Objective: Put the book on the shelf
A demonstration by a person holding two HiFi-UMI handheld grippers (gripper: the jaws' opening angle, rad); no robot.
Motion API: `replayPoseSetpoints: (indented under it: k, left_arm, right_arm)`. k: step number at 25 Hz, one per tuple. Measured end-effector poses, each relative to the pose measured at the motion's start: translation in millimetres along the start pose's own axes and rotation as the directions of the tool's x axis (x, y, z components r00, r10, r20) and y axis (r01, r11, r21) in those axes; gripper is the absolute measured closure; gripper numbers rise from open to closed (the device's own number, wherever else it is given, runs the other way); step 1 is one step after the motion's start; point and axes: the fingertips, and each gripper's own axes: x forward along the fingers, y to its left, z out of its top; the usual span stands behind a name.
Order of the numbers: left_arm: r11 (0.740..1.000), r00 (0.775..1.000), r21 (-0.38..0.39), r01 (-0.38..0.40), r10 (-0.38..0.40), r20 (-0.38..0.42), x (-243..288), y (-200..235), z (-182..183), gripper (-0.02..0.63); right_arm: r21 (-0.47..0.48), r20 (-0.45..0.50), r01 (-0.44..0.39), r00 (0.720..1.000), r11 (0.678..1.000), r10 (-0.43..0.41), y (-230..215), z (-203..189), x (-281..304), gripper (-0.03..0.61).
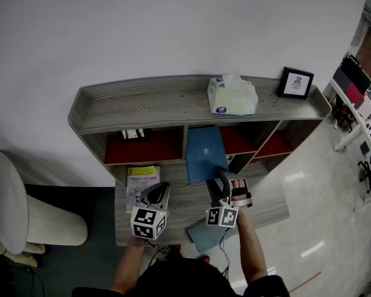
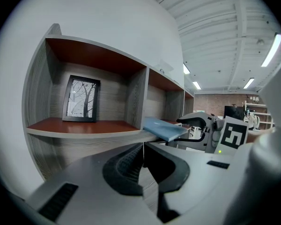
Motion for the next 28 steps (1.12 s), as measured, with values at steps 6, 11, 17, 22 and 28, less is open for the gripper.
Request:
replayPoseSetpoints:
  k: [6,11,17,22,28]
  left_arm:
    - [1.000,1.000,0.015,0.021,-0.021,0.013,0.6,-15.0,4.4,0.601]
    - [0.999,0.999,0.028,0.033,-0.034,0.023,-1.7,-34.4,8.2,0.601]
    - [0.997,0.997,0.056,0.043,-0.047,0.059,-5.1,-66.7,16.7,0.601]
    - [0.993,0.995,0.101,0.063,-0.070,0.069,-9.0,-101.9,21.8,0.601]
    - [0.992,0.994,0.111,0.066,-0.076,0.080,-19.6,-135.2,22.7,0.601]
  right_arm:
    - [0.161,0.012,0.009,1.000,0.987,-0.012,-13.8,-2.9,-24.6,0.313]
    - [0.459,0.028,0.027,0.999,0.888,-0.044,-34.6,-21.8,-54.8,0.314]
    - [0.729,0.107,0.019,0.984,0.684,-0.142,-59.3,-44.0,-92.0,0.341]
    - [0.815,0.125,-0.001,0.977,0.580,-0.173,-66.5,-53.3,-120.6,0.381]
    - [0.871,0.131,-0.017,0.971,0.491,-0.200,-61.6,-64.7,-155.1,0.470]
